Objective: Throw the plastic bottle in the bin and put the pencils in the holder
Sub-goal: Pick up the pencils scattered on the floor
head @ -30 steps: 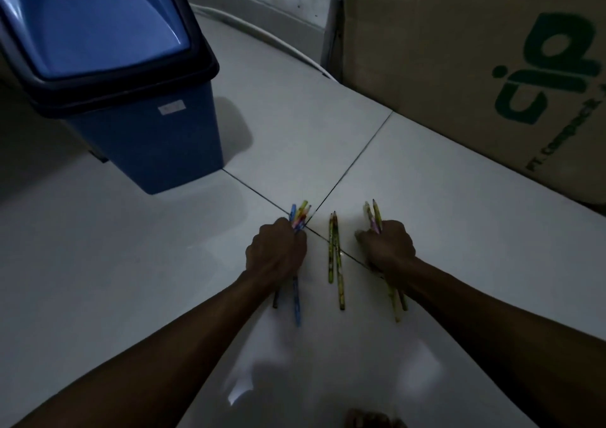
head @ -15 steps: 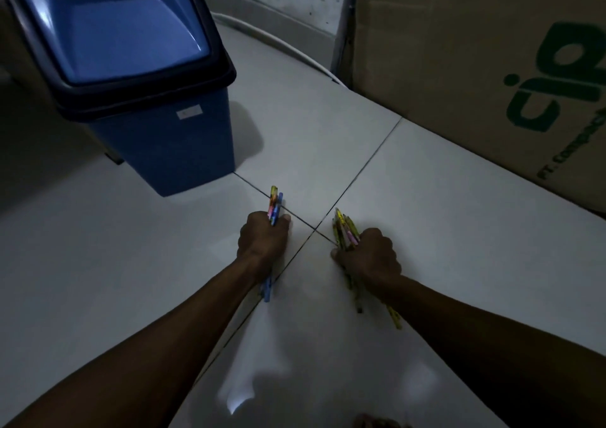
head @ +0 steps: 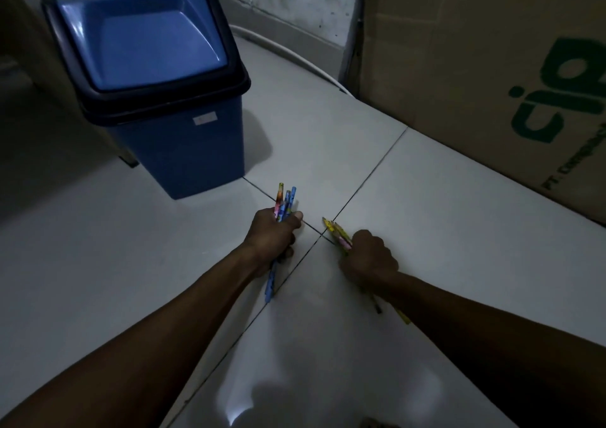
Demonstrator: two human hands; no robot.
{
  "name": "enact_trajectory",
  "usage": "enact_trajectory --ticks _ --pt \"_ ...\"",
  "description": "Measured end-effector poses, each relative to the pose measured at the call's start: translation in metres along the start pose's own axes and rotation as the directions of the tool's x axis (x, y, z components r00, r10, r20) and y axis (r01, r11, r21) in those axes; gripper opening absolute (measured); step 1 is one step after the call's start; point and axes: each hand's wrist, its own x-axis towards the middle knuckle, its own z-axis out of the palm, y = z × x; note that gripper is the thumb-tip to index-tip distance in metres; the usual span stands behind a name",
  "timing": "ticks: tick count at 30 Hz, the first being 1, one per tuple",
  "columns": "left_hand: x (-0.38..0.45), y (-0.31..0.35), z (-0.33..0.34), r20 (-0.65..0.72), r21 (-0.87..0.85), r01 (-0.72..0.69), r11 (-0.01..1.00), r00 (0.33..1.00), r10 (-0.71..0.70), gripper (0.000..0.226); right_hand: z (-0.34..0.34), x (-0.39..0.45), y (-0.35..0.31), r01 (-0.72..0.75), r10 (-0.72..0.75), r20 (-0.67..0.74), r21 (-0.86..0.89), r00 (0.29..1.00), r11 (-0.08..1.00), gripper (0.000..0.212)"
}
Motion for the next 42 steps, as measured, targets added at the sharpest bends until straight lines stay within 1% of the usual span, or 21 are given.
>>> enact_trajectory --ticks 2,4,5,7,10,12,13,16,19,22,25,27,30,32,35,38,42 --pt "-0.002 0.004 -0.002 0.016 -0.03 0.017 0.999 1.0 -0.017 0.023 -0.004 0.007 0.0 0.014 -0.019 0.041 0.115 0.999 0.993 0.018" --pt "-0.004 0.008 -0.005 0.017 -0.05 0.029 0.998 0.999 -0.028 0.022 -0.009 0.014 -0.002 -0.019 -0.008 0.082 0.328 0.997 0.944 0.01" --pt "-0.004 0.01 -0.006 0.015 -0.054 0.032 0.998 0.999 -0.031 0.021 -0.012 0.017 -0.004 -0.059 0.005 0.121 0.445 0.993 0.894 0.011" --pt "-0.003 0.014 -0.008 0.006 -0.056 0.042 0.998 0.999 -0.042 0.019 -0.016 0.021 -0.008 -0.157 0.026 0.215 0.619 0.976 0.77 0.014" --pt "-0.003 0.024 -0.01 -0.004 -0.086 0.081 0.993 0.997 -0.082 0.021 -0.025 0.021 -0.018 -0.282 -0.002 0.345 0.772 0.939 0.569 0.007" --pt "0.0 0.033 -0.012 0.002 -0.11 0.104 0.988 0.995 -0.105 0.021 -0.032 0.021 -0.026 -0.368 -0.065 0.426 0.84 0.902 0.399 0.011" --pt "0.001 0.039 -0.013 0.008 -0.125 0.12 0.985 0.993 -0.12 0.019 -0.035 0.02 -0.029 -0.41 -0.099 0.465 0.847 0.88 0.338 0.014" --pt "0.005 0.057 -0.017 0.033 -0.154 0.172 0.973 0.985 -0.169 0.012 -0.046 0.015 -0.04 -0.521 -0.171 0.551 0.831 0.817 0.194 0.02" --pt "0.009 0.077 -0.021 0.072 -0.106 0.201 0.974 0.978 -0.194 0.014 -0.055 0.017 -0.053 -0.557 -0.244 0.565 0.823 0.788 0.11 0.027" --pt "0.014 0.101 -0.021 0.075 -0.017 0.178 0.984 0.981 -0.176 0.018 -0.068 0.024 -0.07 -0.555 -0.265 0.556 0.828 0.788 0.086 0.03" --pt "0.017 0.131 -0.022 0.068 0.085 0.134 0.987 0.988 -0.139 0.015 -0.092 0.033 -0.091 -0.517 -0.265 0.528 0.848 0.807 0.115 0.028" --pt "0.018 0.15 -0.023 0.043 0.119 0.1 0.988 0.993 -0.106 0.018 -0.11 0.036 -0.104 -0.481 -0.247 0.5 0.866 0.83 0.137 0.025" --pt "0.014 0.184 -0.023 0.028 0.124 0.078 0.989 0.996 -0.082 0.022 -0.144 0.034 -0.12 -0.433 -0.193 0.459 0.886 0.867 0.164 0.033" --pt "0.004 0.206 -0.021 0.018 0.103 0.076 0.992 0.997 -0.078 0.023 -0.169 0.025 -0.129 -0.428 -0.151 0.456 0.885 0.877 0.184 0.038" --pt "-0.026 0.249 -0.019 0.024 0.074 0.081 0.994 0.996 -0.082 0.022 -0.215 0.0 -0.14 -0.457 -0.116 0.484 0.866 0.867 0.201 0.046" --pt "-0.064 0.299 -0.019 0.021 0.058 0.069 0.996 0.997 -0.071 0.019 -0.266 -0.033 -0.151 -0.5 -0.1 0.523 0.846 0.847 0.187 0.055" --pt "-0.121 0.384 -0.028 0.0 0.054 0.06 0.997 0.998 -0.06 0.019 -0.348 -0.085 -0.176 -0.516 -0.107 0.537 0.839 0.837 0.17 0.057"
